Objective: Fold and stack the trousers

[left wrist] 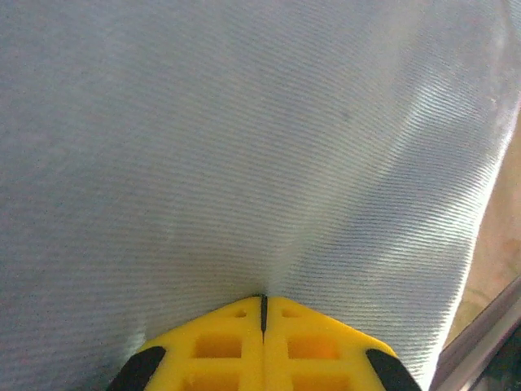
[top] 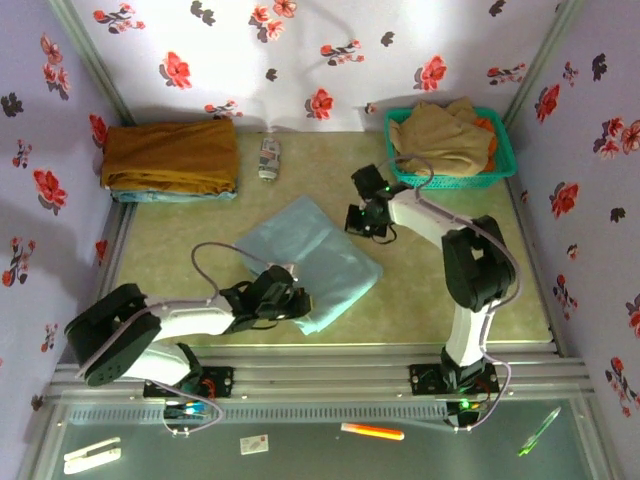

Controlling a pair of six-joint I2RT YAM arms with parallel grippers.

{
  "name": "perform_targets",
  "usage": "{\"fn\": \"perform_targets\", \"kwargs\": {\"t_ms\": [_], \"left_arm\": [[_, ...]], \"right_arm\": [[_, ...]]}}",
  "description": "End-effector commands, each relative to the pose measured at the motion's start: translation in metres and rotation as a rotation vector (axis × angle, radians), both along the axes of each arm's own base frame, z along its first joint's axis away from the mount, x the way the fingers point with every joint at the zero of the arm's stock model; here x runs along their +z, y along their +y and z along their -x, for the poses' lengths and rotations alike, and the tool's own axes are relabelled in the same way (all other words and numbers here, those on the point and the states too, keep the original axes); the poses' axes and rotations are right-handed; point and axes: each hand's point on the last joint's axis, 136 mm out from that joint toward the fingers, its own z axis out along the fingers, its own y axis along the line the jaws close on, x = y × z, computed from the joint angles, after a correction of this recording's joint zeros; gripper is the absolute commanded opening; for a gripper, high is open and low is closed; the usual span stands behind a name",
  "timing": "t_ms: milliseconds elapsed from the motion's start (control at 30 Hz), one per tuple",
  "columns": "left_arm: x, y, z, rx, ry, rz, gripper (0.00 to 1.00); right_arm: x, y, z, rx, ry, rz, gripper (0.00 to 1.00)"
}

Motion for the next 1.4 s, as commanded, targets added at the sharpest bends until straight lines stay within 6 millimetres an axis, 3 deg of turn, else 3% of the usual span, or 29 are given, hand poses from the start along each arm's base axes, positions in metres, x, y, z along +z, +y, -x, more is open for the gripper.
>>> {"fn": "perform_targets", "kwargs": {"t_ms": [0,100,133,200,267,333,433,567,667,733,833,967,1100,1200,1367], "left_arm": [[0.027,-0.027,-0.014,-0.03,-0.065,0.073,0.0],[0.046,-0.025,-0.028,-0.02,-0.113,0.069,0.0],[0.052,-0.019,-0.032,-0.016,-0.128,0.057,0.04],[0.063,-0.003,-0.04,0.003,-0.148,0.03,0.22],[0.071,0.019,-0.045,0.026,-0.178,-0.027,0.31],[0.086,0.047,-0.052,0.061,-0.229,-0.101,0.43],[0.107,0.097,-0.077,0.19,-0.283,-0.185,0.47],[0.12,0.157,-0.127,0.374,-0.277,-0.277,0.47],[0.118,0.203,-0.168,0.478,-0.231,-0.432,0.55],[0.109,0.231,-0.196,0.541,-0.18,-0.489,0.55],[0.088,0.263,-0.233,0.641,-0.097,-0.489,0.52],[0.063,0.269,-0.276,0.623,-0.073,-0.511,0.5],[0.043,0.27,-0.309,0.6,-0.058,-0.526,0.45],[0.034,0.263,-0.328,0.576,-0.067,-0.504,0.43],[0.027,0.258,-0.342,0.575,-0.099,-0.472,0.43]], "right_arm": [[0.049,-0.041,0.014,0.01,-0.083,0.111,0.32],[0.048,-0.064,0.047,-0.016,-0.065,0.126,0.38],[0.045,-0.066,0.061,-0.026,-0.055,0.099,0.4],[0.035,-0.066,0.09,-0.057,-0.029,0.015,0.42],[0.023,-0.055,0.116,-0.082,-0.017,-0.1,0.42],[0.01,-0.042,0.138,-0.111,0.002,-0.193,0.35],[-0.001,-0.021,0.153,-0.099,0.004,-0.251,0.26],[-0.025,-0.004,0.142,-0.076,0.042,-0.241,0.25],[-0.048,-0.002,0.125,-0.055,0.083,-0.143,0.35],[-0.061,-0.003,0.109,-0.063,0.1,-0.111,0.43],[-0.079,-0.012,0.084,-0.103,0.132,-0.093,0.46],[-0.079,-0.029,0.054,-0.117,0.118,-0.019,0.45],[-0.052,-0.035,0.033,-0.103,0.063,-0.034,0.48],[-0.037,-0.033,0.032,-0.078,0.045,-0.057,0.5],[-0.036,-0.028,0.04,-0.063,0.054,-0.104,0.51]]}}
